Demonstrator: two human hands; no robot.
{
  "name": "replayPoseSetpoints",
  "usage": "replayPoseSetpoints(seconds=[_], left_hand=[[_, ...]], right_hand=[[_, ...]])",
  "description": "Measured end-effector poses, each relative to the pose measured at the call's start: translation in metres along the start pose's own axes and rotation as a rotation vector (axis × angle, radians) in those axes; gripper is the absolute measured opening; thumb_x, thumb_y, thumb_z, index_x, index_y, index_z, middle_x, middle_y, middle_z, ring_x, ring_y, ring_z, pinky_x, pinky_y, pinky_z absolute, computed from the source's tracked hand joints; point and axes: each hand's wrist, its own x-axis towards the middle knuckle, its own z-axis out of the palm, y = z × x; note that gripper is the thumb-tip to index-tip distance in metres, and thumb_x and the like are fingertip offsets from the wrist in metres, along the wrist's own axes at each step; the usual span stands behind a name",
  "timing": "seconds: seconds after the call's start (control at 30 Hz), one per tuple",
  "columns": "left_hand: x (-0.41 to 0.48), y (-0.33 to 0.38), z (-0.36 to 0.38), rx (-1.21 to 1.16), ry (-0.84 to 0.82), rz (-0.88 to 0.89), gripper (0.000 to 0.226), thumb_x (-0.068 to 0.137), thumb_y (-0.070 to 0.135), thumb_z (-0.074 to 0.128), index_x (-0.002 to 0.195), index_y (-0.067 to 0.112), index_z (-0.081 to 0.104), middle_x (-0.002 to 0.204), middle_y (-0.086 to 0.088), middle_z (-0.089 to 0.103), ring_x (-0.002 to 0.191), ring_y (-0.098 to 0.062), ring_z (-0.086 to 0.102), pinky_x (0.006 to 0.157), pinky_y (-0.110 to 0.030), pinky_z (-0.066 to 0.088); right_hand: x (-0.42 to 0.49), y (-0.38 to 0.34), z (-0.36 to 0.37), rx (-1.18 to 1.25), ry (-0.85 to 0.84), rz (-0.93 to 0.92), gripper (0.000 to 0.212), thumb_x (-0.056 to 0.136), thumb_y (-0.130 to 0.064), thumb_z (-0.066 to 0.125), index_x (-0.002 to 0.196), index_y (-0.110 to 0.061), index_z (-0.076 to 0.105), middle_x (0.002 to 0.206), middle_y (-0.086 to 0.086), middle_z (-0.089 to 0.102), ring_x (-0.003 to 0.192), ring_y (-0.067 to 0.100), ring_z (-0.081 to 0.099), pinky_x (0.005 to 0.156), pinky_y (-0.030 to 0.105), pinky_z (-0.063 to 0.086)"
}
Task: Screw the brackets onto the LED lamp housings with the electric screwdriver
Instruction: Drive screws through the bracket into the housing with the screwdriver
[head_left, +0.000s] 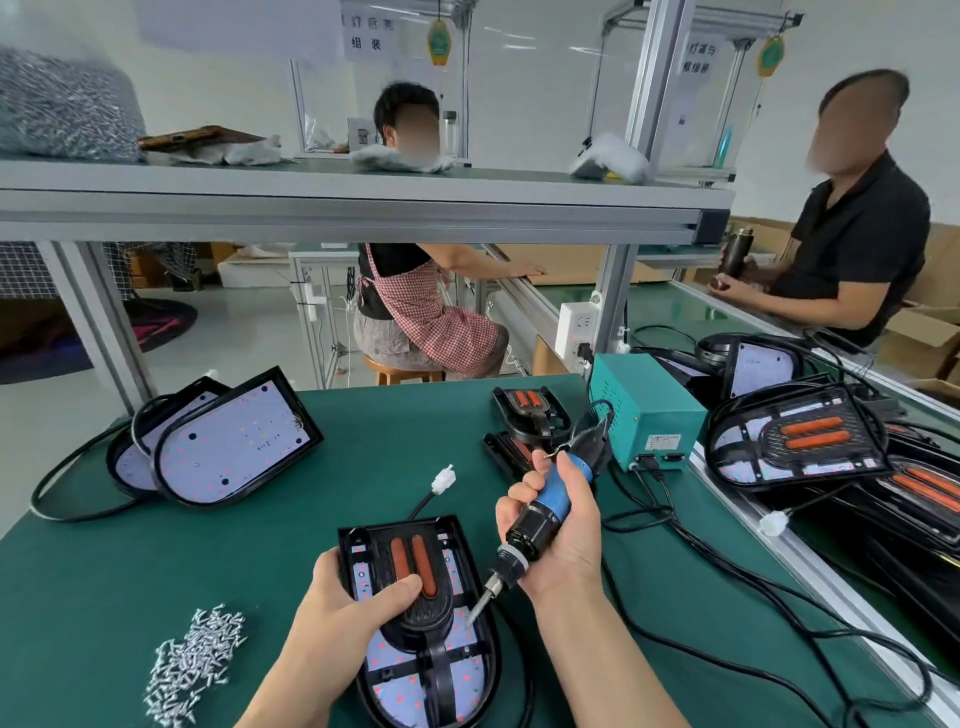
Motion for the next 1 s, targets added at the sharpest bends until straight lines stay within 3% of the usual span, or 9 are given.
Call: replayPoseSetpoints(seconds=[0.17, 0.27, 0.3, 0.37, 0.43, 0.53, 0.67, 0.77, 1.0], left_hand=[[-0.005, 0.003, -0.003, 0.027, 0.008, -0.026, 0.053, 0.069, 0.03, 0.09, 0.11, 0.03, 0.057, 0.095, 0.01, 0.077, 0.084, -0.006, 0.074, 0.071, -0.025, 0.051], [-0.011, 0.005, -0.007, 0.135, -0.001, -0.018, 0.066, 0.069, 0.05, 0.086, 0.123, 0.032, 0.053, 0.104, 0.014, 0.075, 0.098, -0.008, 0.071, 0.087, -0.034, 0.053], [-0.012, 0.006, -0.009, 0.192, 0.02, -0.008, 0.07, 0.071, 0.055, 0.082, 0.13, 0.033, 0.05, 0.106, 0.012, 0.074, 0.099, -0.01, 0.07, 0.086, -0.036, 0.054], [-0.012, 0.008, -0.016, 0.295, 0.106, 0.024, 0.071, 0.081, 0.058, 0.072, 0.14, 0.028, 0.047, 0.096, 0.002, 0.074, 0.084, -0.018, 0.071, 0.067, -0.033, 0.055], [-0.009, 0.008, -0.03, 0.395, 0.243, 0.087, 0.051, 0.089, 0.053, 0.064, 0.129, 0.022, 0.058, 0.08, -0.003, 0.071, 0.068, -0.023, 0.068, 0.061, -0.034, 0.052], [-0.004, 0.006, -0.064, 0.8, 0.426, 0.196, 0.024, 0.091, 0.047, 0.064, 0.104, 0.027, 0.068, 0.084, 0.008, 0.063, 0.082, -0.024, 0.06, 0.076, -0.037, 0.049], [0.002, 0.004, -0.092, 1.134, 0.345, 0.089, 0.02, 0.086, 0.045, 0.07, 0.096, 0.029, 0.066, 0.093, 0.001, 0.052, 0.097, -0.028, 0.057, 0.082, -0.038, 0.051], [0.001, 0.004, -0.093, 1.211, 0.282, 0.049, 0.02, 0.086, 0.042, 0.071, 0.097, 0.029, 0.061, 0.093, 0.003, 0.05, 0.092, -0.025, 0.056, 0.076, -0.034, 0.047], [-0.002, 0.003, -0.089, 1.197, 0.334, 0.145, 0.017, 0.091, 0.023, 0.063, 0.079, 0.026, 0.053, 0.084, 0.006, 0.052, 0.079, -0.025, 0.056, 0.069, -0.033, 0.046]], right_hand=[[0.011, 0.003, -0.011, -0.021, 0.093, 0.034, 0.02, 0.088, -0.031, 0.069, 0.093, -0.014, 0.061, 0.066, -0.005, 0.051, 0.048, 0.009, 0.048, 0.042, 0.021, 0.035], [0.012, 0.004, -0.013, -0.037, 0.102, 0.047, 0.019, 0.09, -0.031, 0.068, 0.093, -0.014, 0.061, 0.066, -0.004, 0.052, 0.048, 0.01, 0.049, 0.042, 0.021, 0.037], [0.012, 0.005, -0.014, -0.041, 0.101, 0.053, 0.019, 0.091, -0.031, 0.068, 0.093, -0.013, 0.061, 0.066, -0.004, 0.053, 0.048, 0.01, 0.049, 0.042, 0.022, 0.037], [0.012, 0.006, -0.014, -0.048, 0.1, 0.061, 0.019, 0.091, -0.031, 0.068, 0.094, -0.013, 0.061, 0.066, -0.004, 0.054, 0.047, 0.01, 0.05, 0.042, 0.022, 0.038], [0.012, 0.006, -0.014, -0.051, 0.101, 0.063, 0.019, 0.092, -0.031, 0.068, 0.095, -0.013, 0.061, 0.066, -0.004, 0.054, 0.047, 0.01, 0.051, 0.042, 0.022, 0.038], [0.013, 0.005, -0.015, -0.05, 0.106, 0.063, 0.019, 0.092, -0.03, 0.067, 0.095, -0.013, 0.06, 0.067, -0.004, 0.054, 0.047, 0.01, 0.051, 0.043, 0.022, 0.038], [0.014, 0.005, -0.017, -0.064, 0.105, 0.061, 0.018, 0.092, -0.03, 0.067, 0.095, -0.013, 0.061, 0.067, -0.004, 0.055, 0.048, 0.01, 0.052, 0.043, 0.022, 0.038], [0.015, 0.005, -0.019, -0.084, 0.094, 0.053, 0.019, 0.091, -0.031, 0.068, 0.094, -0.014, 0.062, 0.067, -0.004, 0.055, 0.049, 0.01, 0.052, 0.044, 0.022, 0.038], [0.017, 0.006, -0.021, -0.106, 0.079, 0.04, 0.027, 0.088, -0.037, 0.07, 0.097, -0.014, 0.06, 0.067, -0.004, 0.054, 0.05, 0.01, 0.051, 0.044, 0.021, 0.037]])
